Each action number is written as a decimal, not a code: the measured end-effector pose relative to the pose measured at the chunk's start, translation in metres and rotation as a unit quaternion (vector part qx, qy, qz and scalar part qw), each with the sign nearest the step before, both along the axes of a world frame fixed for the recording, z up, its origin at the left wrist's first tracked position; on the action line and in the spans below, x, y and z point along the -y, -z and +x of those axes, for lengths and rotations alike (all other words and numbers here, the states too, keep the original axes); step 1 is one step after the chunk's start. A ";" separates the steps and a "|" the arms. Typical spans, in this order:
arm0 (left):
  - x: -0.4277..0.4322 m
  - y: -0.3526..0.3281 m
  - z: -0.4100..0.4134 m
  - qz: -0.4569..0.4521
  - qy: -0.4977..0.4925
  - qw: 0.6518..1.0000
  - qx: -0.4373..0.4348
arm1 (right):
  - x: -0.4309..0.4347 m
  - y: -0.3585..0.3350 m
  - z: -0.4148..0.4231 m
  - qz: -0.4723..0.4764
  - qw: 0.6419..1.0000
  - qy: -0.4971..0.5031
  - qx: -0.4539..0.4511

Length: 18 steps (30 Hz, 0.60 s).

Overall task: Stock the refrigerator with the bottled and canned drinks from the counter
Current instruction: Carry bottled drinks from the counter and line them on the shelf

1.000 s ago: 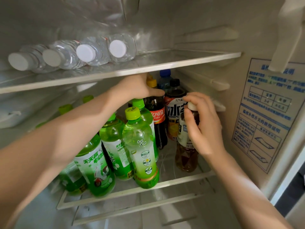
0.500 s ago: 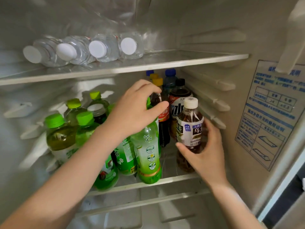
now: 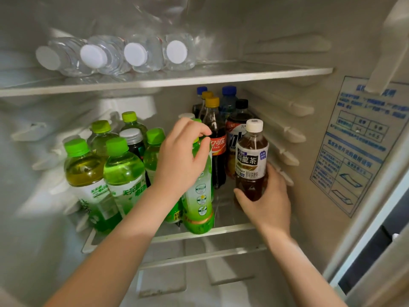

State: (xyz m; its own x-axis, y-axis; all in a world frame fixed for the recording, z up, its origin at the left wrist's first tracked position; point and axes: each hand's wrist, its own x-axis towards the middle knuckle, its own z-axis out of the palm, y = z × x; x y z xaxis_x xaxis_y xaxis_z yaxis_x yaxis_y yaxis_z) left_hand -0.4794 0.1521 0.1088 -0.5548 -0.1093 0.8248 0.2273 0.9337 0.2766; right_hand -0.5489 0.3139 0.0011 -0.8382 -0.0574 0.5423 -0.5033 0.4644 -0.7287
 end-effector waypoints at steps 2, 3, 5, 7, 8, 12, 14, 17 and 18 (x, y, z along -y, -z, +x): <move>-0.001 0.001 -0.001 0.002 0.002 1.000 -0.009 | 0.004 0.001 -0.003 -0.037 0.999 -0.003 0.020; -0.001 0.001 -0.001 0.003 0.001 1.000 -0.013 | 0.005 0.001 -0.005 -0.054 0.998 -0.013 0.028; -0.001 0.002 -0.002 0.003 -0.001 1.000 -0.021 | 0.006 0.005 -0.011 -0.053 0.998 -0.033 0.031; -0.001 0.002 -0.002 0.004 -0.005 1.000 -0.026 | 0.007 0.007 -0.015 -0.023 0.999 -0.027 0.029; -0.001 0.003 -0.002 0.004 -0.006 1.000 -0.029 | 0.007 0.007 -0.016 -0.011 0.999 -0.016 0.026; -0.002 0.003 -0.003 0.000 -0.004 0.999 -0.035 | 0.012 0.004 -0.018 0.025 0.998 0.048 0.011; -0.001 0.003 -0.003 0.001 -0.003 0.999 -0.036 | 0.015 0.006 -0.018 0.045 0.996 0.075 0.009; 0.000 0.004 -0.004 0.005 -0.002 0.999 -0.038 | 0.019 0.010 -0.017 0.032 0.995 0.094 0.024; 0.000 0.004 -0.004 0.005 -0.001 0.999 -0.039 | 0.020 0.011 -0.017 0.020 0.995 0.093 0.027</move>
